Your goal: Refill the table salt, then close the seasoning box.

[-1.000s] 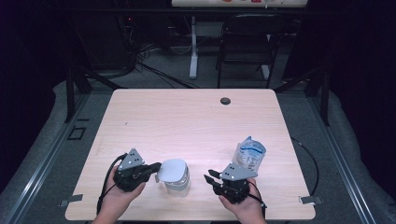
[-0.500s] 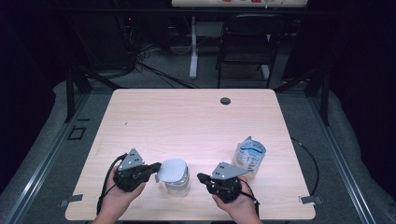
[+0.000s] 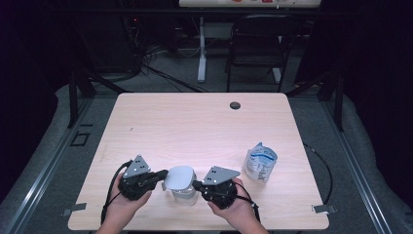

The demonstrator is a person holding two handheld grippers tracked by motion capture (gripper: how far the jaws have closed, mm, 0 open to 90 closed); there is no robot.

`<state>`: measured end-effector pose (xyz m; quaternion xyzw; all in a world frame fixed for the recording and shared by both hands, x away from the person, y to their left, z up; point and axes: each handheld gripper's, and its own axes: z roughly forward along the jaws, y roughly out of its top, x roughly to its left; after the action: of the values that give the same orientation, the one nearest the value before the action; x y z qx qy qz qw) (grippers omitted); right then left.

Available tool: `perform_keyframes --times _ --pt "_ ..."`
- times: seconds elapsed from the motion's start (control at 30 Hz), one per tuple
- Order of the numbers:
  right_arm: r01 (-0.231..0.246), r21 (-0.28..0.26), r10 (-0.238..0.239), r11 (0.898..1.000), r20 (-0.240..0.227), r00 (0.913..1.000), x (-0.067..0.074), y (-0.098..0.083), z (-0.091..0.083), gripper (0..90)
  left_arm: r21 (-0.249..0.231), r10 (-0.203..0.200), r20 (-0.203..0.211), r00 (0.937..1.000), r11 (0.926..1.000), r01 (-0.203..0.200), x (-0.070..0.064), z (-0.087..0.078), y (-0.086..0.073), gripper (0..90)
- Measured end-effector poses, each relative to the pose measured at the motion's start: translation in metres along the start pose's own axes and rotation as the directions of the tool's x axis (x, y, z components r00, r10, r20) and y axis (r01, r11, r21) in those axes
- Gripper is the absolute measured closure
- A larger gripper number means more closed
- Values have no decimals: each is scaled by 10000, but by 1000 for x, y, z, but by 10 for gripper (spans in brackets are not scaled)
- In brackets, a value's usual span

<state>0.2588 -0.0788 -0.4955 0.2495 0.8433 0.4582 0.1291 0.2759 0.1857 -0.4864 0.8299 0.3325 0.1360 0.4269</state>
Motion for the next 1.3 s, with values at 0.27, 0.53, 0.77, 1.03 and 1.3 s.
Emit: perform_keyframes --times 0.27,0.53,0.77,1.03,1.3 --pt "-161 -130 159 9998 -140 9998 -1 5 2 900 6 18 -70 10000 10000 -18 1 0 -1 900" --pt "-1 -202 -2 9998 -188 9998 2 14 3 900 132 33 -52 10000 9999 -33 2 0 -2 900" --pt "78 -418 -88 9991 -254 9996 4 23 6 900 208 4 -89 10000 9998 -2 2 1 -3 900" --pt "463 -506 -480 9976 -324 9983 10 38 8 900 265 -1 4 10000 9996 1 4 1 -4 900" --pt "611 -629 -635 9962 -375 9973 14 48 13 900 261 -146 -21 9999 9996 147 7 1 -7 900"
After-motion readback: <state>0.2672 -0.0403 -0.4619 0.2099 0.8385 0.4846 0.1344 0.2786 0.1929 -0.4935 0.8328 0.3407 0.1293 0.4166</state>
